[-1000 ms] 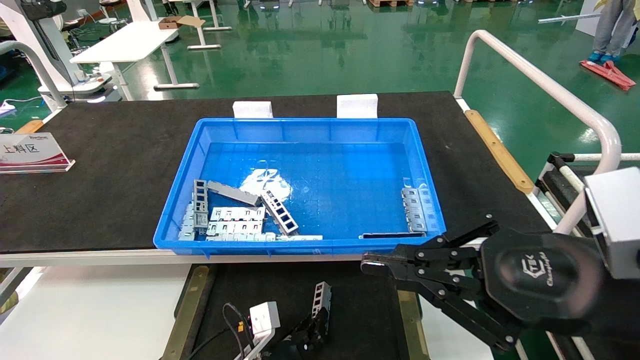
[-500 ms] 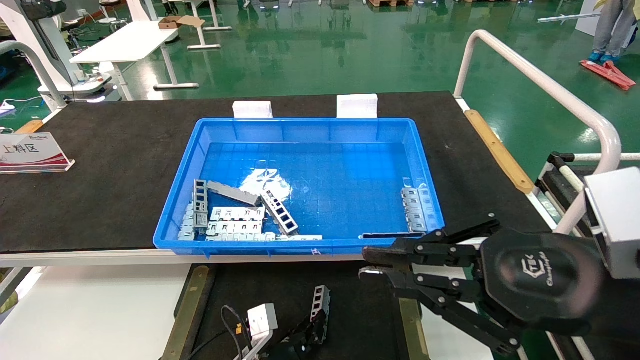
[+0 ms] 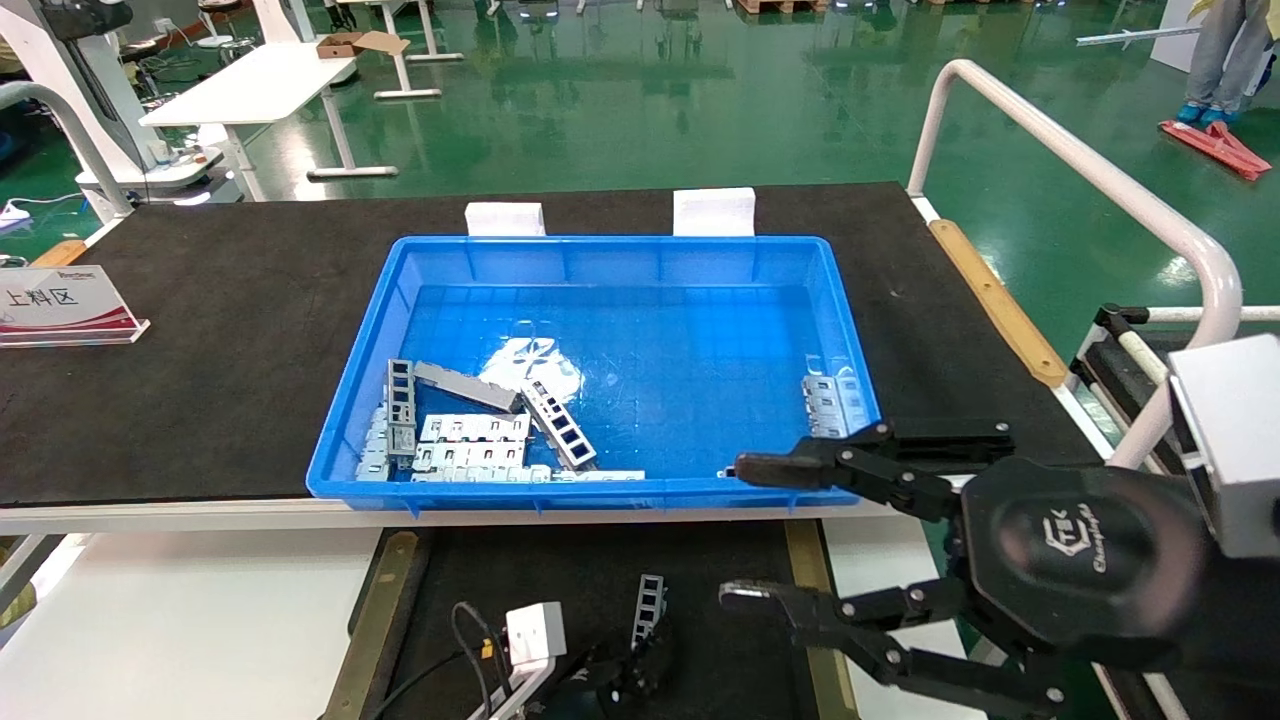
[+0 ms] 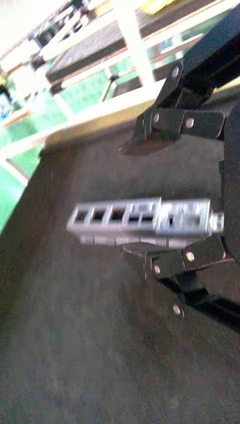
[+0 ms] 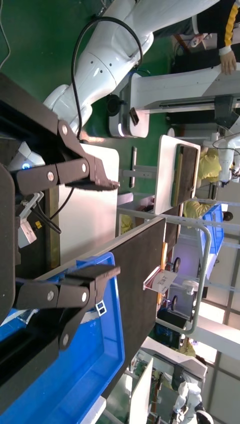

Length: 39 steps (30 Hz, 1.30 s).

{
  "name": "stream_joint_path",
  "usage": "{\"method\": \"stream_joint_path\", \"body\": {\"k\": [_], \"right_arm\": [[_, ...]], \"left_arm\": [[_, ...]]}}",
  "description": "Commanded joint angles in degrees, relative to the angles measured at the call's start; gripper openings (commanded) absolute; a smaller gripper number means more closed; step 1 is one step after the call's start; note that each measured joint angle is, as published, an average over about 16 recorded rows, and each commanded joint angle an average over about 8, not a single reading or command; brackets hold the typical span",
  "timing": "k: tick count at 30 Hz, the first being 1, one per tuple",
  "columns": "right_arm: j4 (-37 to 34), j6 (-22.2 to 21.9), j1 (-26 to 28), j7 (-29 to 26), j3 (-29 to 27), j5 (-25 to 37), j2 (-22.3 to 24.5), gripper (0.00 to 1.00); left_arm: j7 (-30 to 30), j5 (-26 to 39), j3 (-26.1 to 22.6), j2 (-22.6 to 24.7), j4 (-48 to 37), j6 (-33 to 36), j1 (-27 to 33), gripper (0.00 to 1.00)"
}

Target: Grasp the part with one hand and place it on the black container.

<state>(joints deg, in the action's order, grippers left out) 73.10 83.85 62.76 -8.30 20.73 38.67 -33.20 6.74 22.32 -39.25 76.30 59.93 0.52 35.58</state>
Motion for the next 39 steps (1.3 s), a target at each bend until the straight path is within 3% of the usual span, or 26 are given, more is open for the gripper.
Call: {"method": "stream_joint_path", "body": {"k": [1, 9, 25, 39], "right_arm": [[0.0, 0.0, 0.0, 0.0, 0.0, 0.0, 0.0, 1.00], [0.0, 0.0, 0.0, 0.0, 0.0, 0.0, 0.0, 1.00], [0.0, 0.0, 0.0, 0.0, 0.0, 0.0, 0.0, 1.00], [0.0, 0.0, 0.0, 0.0, 0.0, 0.0, 0.0, 1.00]], "left_arm": [[0.4, 0.6, -0.2, -0.3, -0.1, 1.8, 0.0, 1.00], [1.3, 1.9, -1.3, -5.2, 0.8, 9.3, 0.4, 1.00], [-5.1, 4.2, -9.7, -24.1, 8.4, 24.7, 2.9, 1.00], [-8.1, 4.9, -10.9, -35.0, 15.8, 32.2, 4.5, 1.00]]}}
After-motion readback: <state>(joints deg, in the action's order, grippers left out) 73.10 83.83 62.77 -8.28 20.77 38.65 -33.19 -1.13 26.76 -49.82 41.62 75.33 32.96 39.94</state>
